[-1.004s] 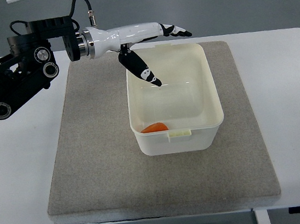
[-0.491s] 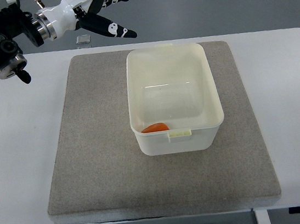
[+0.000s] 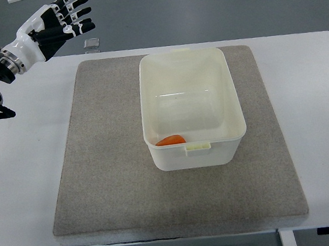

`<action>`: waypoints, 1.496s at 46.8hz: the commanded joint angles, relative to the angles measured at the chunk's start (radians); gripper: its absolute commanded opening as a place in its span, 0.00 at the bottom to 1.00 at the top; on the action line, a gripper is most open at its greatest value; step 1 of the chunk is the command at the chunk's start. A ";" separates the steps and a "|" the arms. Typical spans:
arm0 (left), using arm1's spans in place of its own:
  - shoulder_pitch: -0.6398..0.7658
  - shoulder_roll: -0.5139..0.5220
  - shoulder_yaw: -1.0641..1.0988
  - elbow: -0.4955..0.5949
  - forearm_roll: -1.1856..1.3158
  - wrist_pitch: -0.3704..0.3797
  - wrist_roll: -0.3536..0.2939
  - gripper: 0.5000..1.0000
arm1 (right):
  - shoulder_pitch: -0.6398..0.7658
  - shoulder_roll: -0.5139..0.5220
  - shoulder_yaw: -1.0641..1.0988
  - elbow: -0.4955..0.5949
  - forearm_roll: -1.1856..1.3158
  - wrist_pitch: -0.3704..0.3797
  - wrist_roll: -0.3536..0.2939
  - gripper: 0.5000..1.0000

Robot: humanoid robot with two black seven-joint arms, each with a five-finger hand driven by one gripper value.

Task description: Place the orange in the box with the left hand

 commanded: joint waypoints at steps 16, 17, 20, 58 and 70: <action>-0.016 -0.058 -0.002 0.333 -0.259 -0.217 0.145 0.99 | 0.000 0.000 0.000 0.000 0.000 0.000 0.000 0.86; -0.016 -0.058 -0.002 0.336 -0.276 -0.217 0.156 0.99 | 0.000 0.000 0.000 0.000 0.000 0.000 0.000 0.86; -0.016 -0.058 -0.002 0.339 -0.325 -0.217 0.199 0.99 | 0.000 0.000 0.000 0.000 0.000 0.000 0.000 0.86; -0.015 -0.044 -0.019 0.341 -0.513 -0.217 0.357 0.99 | 0.000 0.000 0.002 0.011 0.000 0.005 0.000 0.86; -0.015 -0.048 -0.019 0.341 -0.513 -0.217 0.357 0.99 | 0.000 0.000 -0.002 0.011 -0.005 0.003 0.002 0.86</action>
